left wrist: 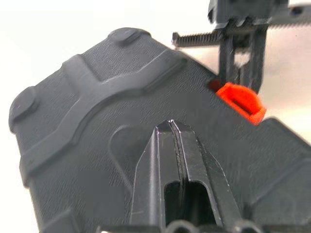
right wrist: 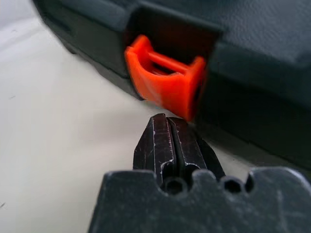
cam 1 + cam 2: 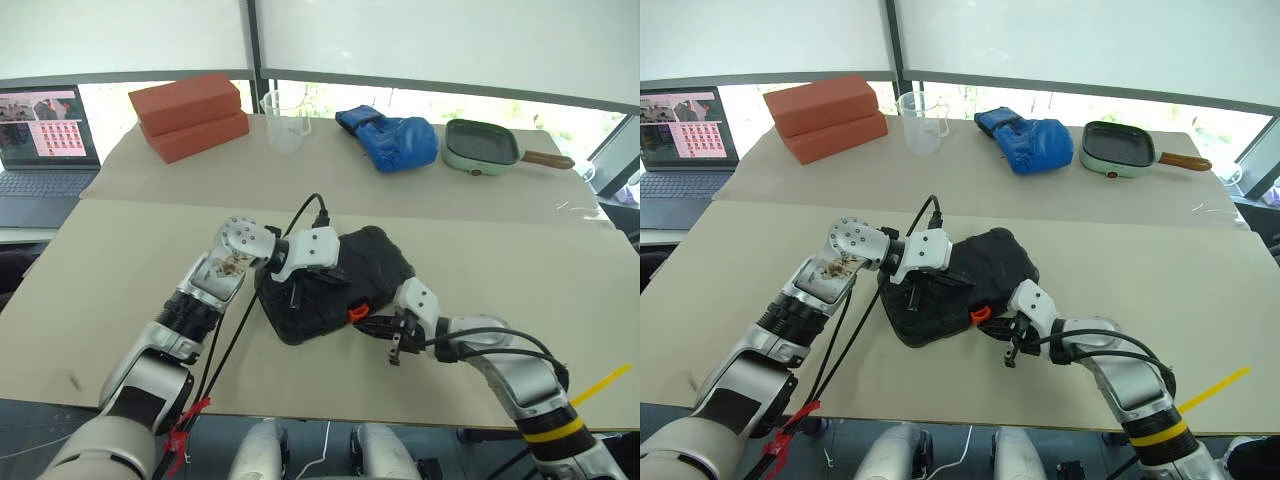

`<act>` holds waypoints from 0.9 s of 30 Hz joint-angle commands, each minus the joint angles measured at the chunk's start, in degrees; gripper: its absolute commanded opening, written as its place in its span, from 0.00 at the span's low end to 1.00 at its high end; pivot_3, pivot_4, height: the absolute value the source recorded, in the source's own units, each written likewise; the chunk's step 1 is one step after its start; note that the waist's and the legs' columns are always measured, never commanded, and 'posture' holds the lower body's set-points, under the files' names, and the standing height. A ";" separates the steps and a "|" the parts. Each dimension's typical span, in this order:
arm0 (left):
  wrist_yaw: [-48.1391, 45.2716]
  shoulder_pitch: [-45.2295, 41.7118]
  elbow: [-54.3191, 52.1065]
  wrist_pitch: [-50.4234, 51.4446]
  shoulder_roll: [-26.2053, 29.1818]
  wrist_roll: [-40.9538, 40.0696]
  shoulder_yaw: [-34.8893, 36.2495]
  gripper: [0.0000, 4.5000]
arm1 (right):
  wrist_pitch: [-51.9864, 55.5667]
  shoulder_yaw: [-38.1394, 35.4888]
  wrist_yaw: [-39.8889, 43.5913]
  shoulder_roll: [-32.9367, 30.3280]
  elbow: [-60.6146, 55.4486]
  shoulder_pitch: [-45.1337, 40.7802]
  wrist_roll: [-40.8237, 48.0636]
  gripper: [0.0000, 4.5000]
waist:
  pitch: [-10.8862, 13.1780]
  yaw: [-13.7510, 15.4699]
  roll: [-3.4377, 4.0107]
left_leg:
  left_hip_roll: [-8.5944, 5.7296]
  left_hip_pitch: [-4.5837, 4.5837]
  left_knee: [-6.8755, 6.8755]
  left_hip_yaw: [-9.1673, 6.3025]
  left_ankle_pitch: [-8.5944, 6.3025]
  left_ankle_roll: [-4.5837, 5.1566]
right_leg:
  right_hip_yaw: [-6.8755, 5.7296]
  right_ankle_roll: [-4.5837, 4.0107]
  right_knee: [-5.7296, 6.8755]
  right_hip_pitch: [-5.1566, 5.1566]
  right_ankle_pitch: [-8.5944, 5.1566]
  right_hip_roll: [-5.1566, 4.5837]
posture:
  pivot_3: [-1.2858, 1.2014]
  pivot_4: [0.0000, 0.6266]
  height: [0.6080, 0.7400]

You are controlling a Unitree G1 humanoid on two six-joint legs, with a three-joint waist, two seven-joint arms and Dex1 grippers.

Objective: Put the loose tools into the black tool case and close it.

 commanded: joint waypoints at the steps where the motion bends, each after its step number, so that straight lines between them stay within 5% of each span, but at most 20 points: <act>1: -0.77 1.57 1.54 0.32 -0.17 2.24 -2.83 0.00 | 0.48 -4.49 -0.83 0.39 -4.84 -2.22 3.06 0.00 | 0.00 -0.13 0.00 | 0.02 0.00 -0.01 -0.01 0.00 0.00 | 0.00 0.00 -0.01 0.00 0.00 0.01 | 0.52 0.24 0.99; 7: -0.91 1.03 2.88 -0.14 0.14 2.37 -2.26 0.00 | 1.76 -4.47 4.54 -4.55 -12.03 3.06 6.83 0.00 | -0.02 -0.09 0.00 | 0.02 0.00 -0.05 -0.03 -0.01 0.01 | -0.01 0.01 -0.05 0.03 -0.01 -0.03 | 0.52 0.24 0.99; 19: -0.52 0.50 3.36 0.15 -1.10 2.09 -2.25 0.00 | 0.24 -2.12 -0.47 -0.43 -5.38 -2.34 1.54 0.00 | -0.04 -0.58 -0.01 | 0.02 0.12 -0.03 -0.03 0.01 -0.02 | 0.00 -0.05 0.01 0.09 0.03 0.04 | 0.52 0.24 0.99; 27: -0.21 1.16 3.34 0.47 -0.28 1.94 -1.22 0.00 | 0.76 -5.34 2.62 -4.24 -9.81 2.17 4.36 0.00 | -0.04 -0.64 -0.01 | 0.04 0.06 -0.04 -0.03 0.03 -0.02 | 0.00 -0.05 0.00 0.05 0.04 0.00 | 0.52 0.24 0.99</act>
